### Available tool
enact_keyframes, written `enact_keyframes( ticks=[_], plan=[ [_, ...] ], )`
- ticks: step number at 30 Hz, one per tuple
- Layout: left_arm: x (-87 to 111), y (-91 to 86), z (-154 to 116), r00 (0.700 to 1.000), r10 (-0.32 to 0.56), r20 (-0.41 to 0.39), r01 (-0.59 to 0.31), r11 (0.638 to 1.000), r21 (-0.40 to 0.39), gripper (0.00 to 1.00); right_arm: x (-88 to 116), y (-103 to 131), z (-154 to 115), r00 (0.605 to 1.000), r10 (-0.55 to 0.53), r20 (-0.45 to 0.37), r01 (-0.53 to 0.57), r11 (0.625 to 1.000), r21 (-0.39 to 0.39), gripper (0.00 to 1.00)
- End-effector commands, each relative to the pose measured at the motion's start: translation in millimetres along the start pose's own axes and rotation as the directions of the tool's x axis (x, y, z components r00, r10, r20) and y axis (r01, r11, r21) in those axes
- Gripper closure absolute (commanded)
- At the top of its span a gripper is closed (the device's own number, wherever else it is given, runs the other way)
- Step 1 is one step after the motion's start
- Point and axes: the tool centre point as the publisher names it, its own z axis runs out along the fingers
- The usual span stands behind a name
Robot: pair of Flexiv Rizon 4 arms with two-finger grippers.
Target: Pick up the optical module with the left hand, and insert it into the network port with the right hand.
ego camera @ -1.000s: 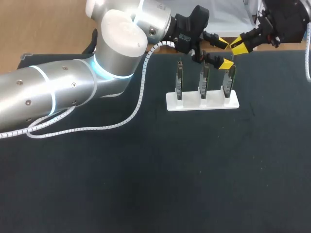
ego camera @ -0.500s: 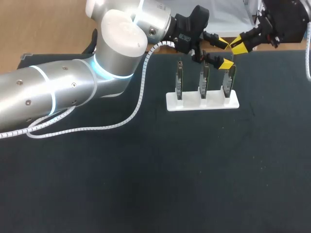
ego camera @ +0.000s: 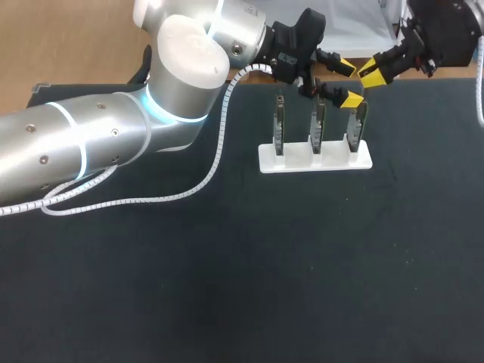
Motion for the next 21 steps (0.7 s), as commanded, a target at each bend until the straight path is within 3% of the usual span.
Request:
enact_keyframes(
  ticks=[1,6,7,8,21],
  plan=[
    [-0.3,1.9,0,1.000,0.000,-0.002,0.000,1.000,0.004,0.00,2,2,0,1.000,0.003,-0.002,-0.003,1.000,0.007,1.00],
    [-0.3,1.9,0,1.000,0.000,-0.002,0.000,1.000,0.004,0.00,3,0,0,1.000,0.010,-0.001,-0.010,1.000,0.018,1.00],
    [-0.3,1.9,0,1.000,0.000,-0.002,0.000,1.000,0.004,0.00,2,-1,0,1.000,0.011,0.001,-0.011,1.000,0.020,0.73],
    [-0.3,1.9,0,1.000,0.000,-0.002,0.000,1.000,0.004,0.00,1,-1,-1,1.000,0.016,0.007,-0.016,1.000,0.026,0.00],
    [-0.3,1.9,0,1.000,0.000,-0.002,0.000,1.000,0.004,0.00,-5,-2,-14,0.997,0.032,0.067,-0.035,0.998,0.042,0.00]
  ],
)
